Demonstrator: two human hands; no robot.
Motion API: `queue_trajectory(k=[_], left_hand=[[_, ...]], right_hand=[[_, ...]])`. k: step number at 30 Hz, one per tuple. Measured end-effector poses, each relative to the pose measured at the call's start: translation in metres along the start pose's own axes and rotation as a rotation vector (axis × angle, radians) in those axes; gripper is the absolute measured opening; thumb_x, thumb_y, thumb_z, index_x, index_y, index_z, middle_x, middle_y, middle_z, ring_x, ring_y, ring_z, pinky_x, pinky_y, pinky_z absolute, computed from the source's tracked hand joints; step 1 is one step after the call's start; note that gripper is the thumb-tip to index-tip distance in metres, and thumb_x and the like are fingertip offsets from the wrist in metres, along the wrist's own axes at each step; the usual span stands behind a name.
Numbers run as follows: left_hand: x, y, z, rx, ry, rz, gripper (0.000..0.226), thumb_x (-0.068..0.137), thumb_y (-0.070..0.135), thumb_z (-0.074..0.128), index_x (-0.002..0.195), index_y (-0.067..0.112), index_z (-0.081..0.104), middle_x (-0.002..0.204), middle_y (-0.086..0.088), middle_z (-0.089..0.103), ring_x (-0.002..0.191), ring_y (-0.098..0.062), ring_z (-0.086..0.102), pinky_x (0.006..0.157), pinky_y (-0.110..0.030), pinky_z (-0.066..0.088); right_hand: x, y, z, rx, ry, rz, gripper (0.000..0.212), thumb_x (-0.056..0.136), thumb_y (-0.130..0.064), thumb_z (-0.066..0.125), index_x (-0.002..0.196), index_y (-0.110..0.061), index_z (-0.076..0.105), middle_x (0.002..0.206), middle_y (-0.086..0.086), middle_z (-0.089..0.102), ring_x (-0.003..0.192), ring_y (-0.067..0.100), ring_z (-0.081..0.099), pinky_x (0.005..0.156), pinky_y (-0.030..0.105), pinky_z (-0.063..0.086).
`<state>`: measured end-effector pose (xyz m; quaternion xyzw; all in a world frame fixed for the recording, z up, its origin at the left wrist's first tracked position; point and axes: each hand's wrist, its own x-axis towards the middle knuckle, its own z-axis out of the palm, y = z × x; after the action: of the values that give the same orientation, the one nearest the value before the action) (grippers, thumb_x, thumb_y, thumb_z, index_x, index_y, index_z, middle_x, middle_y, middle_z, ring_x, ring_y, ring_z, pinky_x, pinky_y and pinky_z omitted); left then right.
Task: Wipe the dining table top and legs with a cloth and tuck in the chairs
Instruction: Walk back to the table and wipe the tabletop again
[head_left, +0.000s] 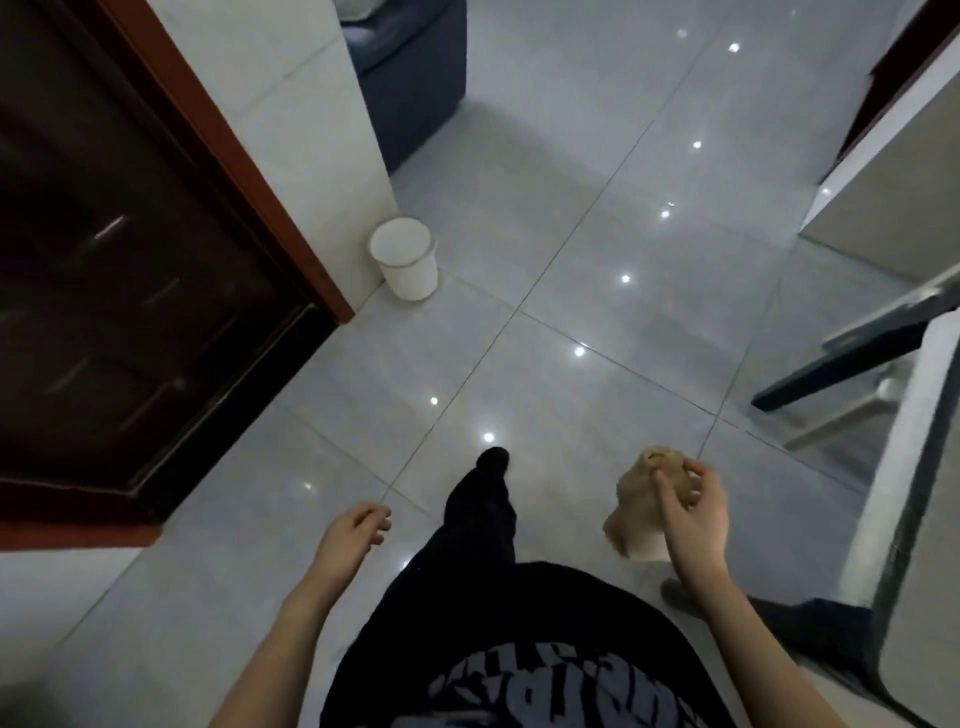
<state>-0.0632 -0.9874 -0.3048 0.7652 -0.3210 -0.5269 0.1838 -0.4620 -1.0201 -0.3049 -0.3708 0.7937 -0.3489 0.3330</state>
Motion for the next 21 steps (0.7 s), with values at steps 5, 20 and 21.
queue_trajectory(k=[5,20,21], left_hand=[[0.104,0.115,0.002,0.148,-0.112,0.104,0.019,0.097,0.016,0.05,0.085,0.015,0.065,0.086,-0.008,0.067,0.077,-0.022,0.06,0.068,-0.026,0.045],[0.215,0.415,0.212,0.722,-0.778,0.501,0.025,0.095,0.017,0.053,0.082,0.033,0.067,0.084,0.001,0.069,0.077,-0.018,0.062,0.077,-0.03,0.047],[0.212,0.427,0.235,0.748,-0.803,0.525,0.029,0.095,0.014,0.052,0.082,0.035,0.067,0.084,0.001,0.069,0.079,-0.02,0.062,0.08,-0.032,0.047]], right_hand=[[0.053,-0.008,0.007,0.008,0.169,0.146,0.032,0.089,-0.032,0.066,0.117,-0.022,0.053,0.111,0.011,0.059,0.096,0.027,0.059,0.083,0.045,0.051],[0.104,-0.051,-0.052,0.363,0.883,0.501,0.021,0.091,-0.02,0.065,0.109,-0.02,0.055,0.102,0.01,0.061,0.092,0.024,0.059,0.079,0.033,0.045],[0.108,-0.05,-0.059,0.389,0.93,0.496,0.017,0.091,-0.019,0.065,0.106,-0.021,0.055,0.099,0.011,0.063,0.088,0.023,0.06,0.077,0.029,0.046]])
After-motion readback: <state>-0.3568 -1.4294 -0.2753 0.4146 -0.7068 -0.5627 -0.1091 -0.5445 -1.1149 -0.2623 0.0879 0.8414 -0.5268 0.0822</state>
